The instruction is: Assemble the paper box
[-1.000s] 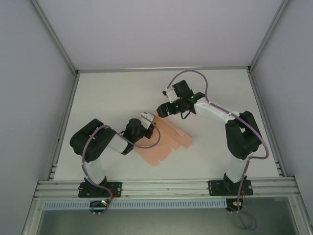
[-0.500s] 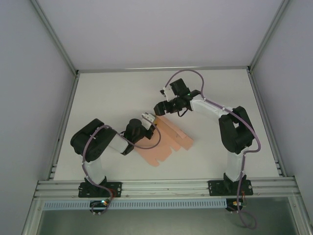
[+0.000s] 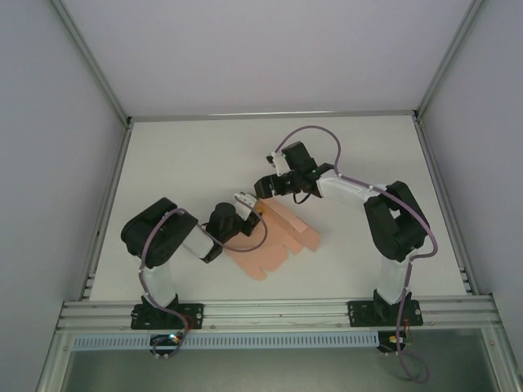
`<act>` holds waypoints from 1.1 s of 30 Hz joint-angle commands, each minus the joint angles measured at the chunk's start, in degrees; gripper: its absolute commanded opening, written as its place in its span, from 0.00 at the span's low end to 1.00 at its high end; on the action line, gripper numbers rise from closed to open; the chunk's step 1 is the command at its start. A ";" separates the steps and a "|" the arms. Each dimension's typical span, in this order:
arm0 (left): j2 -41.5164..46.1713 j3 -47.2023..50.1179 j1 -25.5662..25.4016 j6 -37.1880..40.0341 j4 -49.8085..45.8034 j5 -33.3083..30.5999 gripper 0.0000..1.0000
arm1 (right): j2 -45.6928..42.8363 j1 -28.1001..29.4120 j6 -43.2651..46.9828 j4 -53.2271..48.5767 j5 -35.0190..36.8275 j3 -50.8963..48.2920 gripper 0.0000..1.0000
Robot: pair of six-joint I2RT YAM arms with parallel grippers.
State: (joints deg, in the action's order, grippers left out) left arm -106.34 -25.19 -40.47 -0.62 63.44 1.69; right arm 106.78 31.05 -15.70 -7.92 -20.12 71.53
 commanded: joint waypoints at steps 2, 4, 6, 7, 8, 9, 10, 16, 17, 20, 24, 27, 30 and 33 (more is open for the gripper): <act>1.23 0.47 0.03 -3.33 6.82 -2.02 0.33 | 0.49 4.85 1.96 -5.29 3.77 -7.08 0.77; 1.05 0.75 -0.02 -3.84 8.47 -2.16 0.33 | 0.10 5.33 2.04 -3.77 4.34 -8.97 0.77; 1.49 0.69 -0.04 -4.18 8.98 -2.34 0.33 | 0.09 5.79 2.34 -2.03 5.08 -10.93 0.77; 1.82 0.59 0.00 -4.21 8.91 -2.48 0.33 | 0.22 5.86 2.73 -0.98 5.10 -11.94 0.77; 2.27 0.58 0.02 -4.16 8.94 -2.50 0.33 | 0.31 5.89 2.78 -0.16 5.07 -12.68 0.76; 2.69 0.58 -0.01 -4.03 8.98 -2.40 0.33 | 0.42 5.87 2.89 0.42 4.88 -13.22 0.77; 3.10 0.56 0.02 -3.75 8.90 -2.03 0.33 | 0.54 5.91 3.18 0.60 4.75 -13.33 0.76; 4.26 -0.86 0.01 -2.32 7.99 -1.69 0.31 | 0.51 6.13 3.53 0.87 4.22 -13.03 0.76; 4.05 -1.38 -0.05 -1.82 7.60 -1.69 0.29 | 0.53 6.10 3.58 0.76 4.23 -12.78 0.76; 3.18 -2.45 -0.02 -1.18 6.73 -1.39 0.21 | -0.05 6.10 3.58 0.22 4.55 -12.25 0.76; 1.81 -2.49 -0.04 -0.81 6.52 -2.64 0.05 | -1.34 5.78 2.66 -0.48 4.53 -11.37 0.77; 1.70 -2.04 -0.09 -0.89 6.61 -4.71 0.00 | -3.29 4.96 1.36 -1.88 5.22 -9.74 0.81; 3.25 -1.52 -0.34 -1.37 5.88 -8.38 0.00 | -7.08 2.98 -0.24 -3.39 7.28 -7.61 0.85; 6.77 -1.88 -0.98 -1.57 1.32 -13.24 0.00 | -13.06 0.31 -1.08 -4.95 12.39 -6.42 0.90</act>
State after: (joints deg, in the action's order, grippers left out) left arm -102.98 -25.19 -42.35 -2.11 67.94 -1.83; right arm 99.85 33.08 -16.58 -3.11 -12.12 64.16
